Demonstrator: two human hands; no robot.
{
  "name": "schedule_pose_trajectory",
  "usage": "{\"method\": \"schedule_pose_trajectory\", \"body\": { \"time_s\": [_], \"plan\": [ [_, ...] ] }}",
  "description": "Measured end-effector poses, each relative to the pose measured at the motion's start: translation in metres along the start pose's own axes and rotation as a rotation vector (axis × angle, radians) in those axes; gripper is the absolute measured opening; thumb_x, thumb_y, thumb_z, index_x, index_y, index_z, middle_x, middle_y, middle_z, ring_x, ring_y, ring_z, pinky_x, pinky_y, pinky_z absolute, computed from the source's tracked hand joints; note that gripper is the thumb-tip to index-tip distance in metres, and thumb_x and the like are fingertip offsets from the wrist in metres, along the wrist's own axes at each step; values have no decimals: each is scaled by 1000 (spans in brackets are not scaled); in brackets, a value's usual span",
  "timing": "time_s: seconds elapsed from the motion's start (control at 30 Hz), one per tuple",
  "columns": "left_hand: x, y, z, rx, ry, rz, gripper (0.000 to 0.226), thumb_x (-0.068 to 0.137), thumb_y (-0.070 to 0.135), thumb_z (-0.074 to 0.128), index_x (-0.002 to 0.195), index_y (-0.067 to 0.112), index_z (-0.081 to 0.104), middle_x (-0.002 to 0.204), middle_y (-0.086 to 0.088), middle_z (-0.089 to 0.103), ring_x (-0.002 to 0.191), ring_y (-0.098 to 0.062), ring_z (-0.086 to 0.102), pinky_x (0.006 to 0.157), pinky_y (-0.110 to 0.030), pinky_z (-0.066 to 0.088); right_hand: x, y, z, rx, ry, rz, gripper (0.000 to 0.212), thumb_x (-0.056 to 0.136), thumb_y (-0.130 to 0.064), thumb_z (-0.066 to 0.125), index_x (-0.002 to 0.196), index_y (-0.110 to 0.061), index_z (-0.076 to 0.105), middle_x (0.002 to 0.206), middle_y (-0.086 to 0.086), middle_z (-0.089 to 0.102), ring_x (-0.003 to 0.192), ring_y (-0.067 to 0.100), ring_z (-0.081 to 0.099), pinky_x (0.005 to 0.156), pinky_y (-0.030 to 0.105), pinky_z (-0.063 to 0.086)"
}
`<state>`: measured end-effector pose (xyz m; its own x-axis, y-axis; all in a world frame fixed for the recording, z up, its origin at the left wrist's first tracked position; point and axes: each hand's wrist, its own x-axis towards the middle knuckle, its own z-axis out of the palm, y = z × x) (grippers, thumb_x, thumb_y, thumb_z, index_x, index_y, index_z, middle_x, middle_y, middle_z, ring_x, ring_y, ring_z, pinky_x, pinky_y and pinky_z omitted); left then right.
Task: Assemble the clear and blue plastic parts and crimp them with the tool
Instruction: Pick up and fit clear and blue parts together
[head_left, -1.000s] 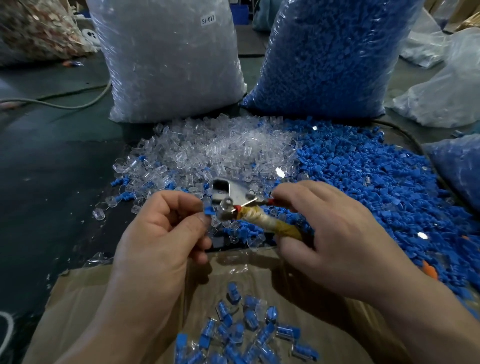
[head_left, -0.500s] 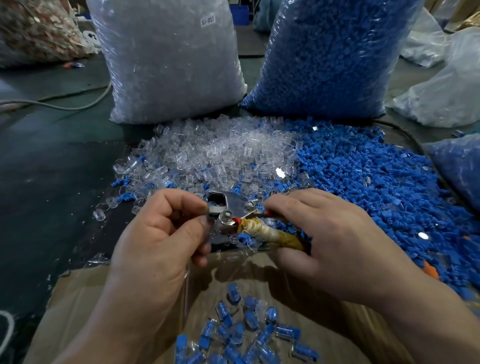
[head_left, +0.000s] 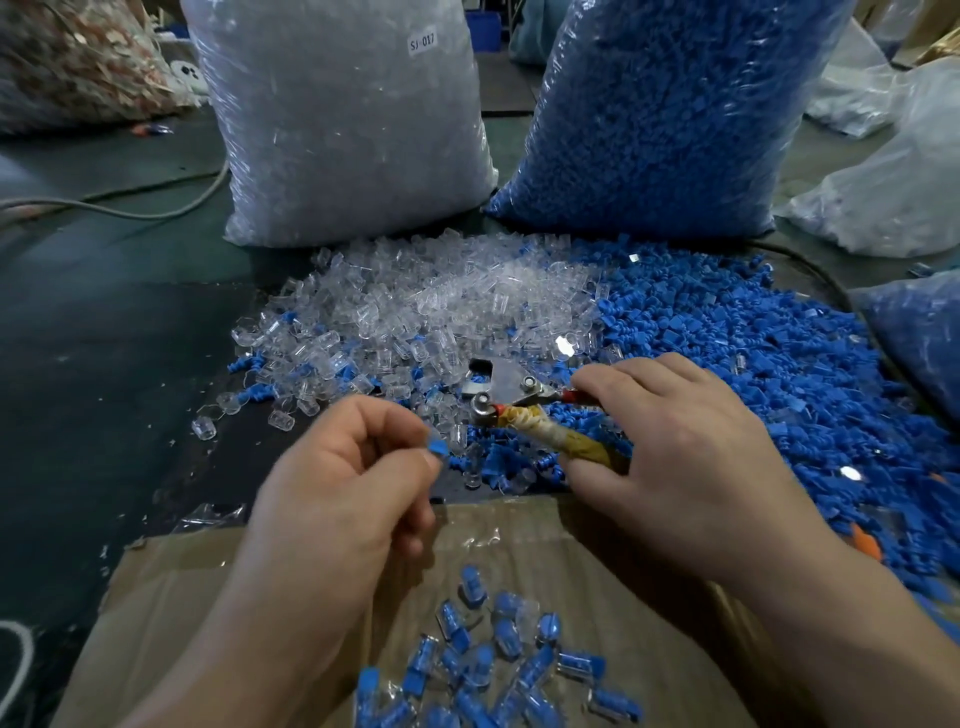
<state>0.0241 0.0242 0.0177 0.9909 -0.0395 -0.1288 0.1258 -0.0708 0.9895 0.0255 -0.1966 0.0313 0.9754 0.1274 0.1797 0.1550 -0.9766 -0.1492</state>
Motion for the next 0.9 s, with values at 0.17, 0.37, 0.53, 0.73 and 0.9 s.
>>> {"method": "schedule_pose_trajectory", "body": {
  "time_s": [0.17, 0.37, 0.53, 0.73, 0.9],
  "plan": [
    [-2, -6, 7, 155, -7, 18, 29, 89, 13, 66, 83, 41, 68, 60, -7, 69, 44, -12, 59, 45, -16, 48, 9, 0, 2, -60, -97, 22, 70, 75, -71, 39, 133, -33, 49, 124, -8, 56, 113, 18, 43, 99, 39, 33],
    [-2, -11, 11, 209, 33, 52, 19, 86, 25, 68, 87, 44, 66, 63, -2, 70, 48, -13, 63, 46, -20, 49, -2, -18, -3, 78, 78, -120, 48, 83, -65, 42, 112, -31, 60, 109, -11, 61, 105, 14, 52, 96, 40, 43],
    [-10, -8, 15, 284, 36, 191, 17, 77, 38, 64, 92, 45, 65, 69, 8, 72, 55, -9, 68, 46, -20, 52, -7, -39, 5, 129, 163, -338, 25, 95, -38, 48, 87, -21, 64, 82, -5, 62, 76, 19, 55, 75, 36, 41],
    [-15, 0, 11, 176, 7, 183, 35, 70, 62, 53, 91, 38, 69, 67, 0, 71, 53, -12, 69, 47, -24, 57, -9, -36, 5, 191, 219, -371, 23, 94, -28, 48, 82, -15, 62, 79, -1, 59, 73, 22, 52, 70, 36, 41],
    [-8, -3, 2, 223, -141, 108, 53, 81, 76, 52, 83, 24, 66, 54, 1, 58, 47, -12, 51, 45, -26, 42, -12, -41, 0, 241, 168, -420, 26, 96, -27, 47, 83, -13, 64, 80, -1, 60, 75, 20, 52, 71, 37, 44]
  ]
}}
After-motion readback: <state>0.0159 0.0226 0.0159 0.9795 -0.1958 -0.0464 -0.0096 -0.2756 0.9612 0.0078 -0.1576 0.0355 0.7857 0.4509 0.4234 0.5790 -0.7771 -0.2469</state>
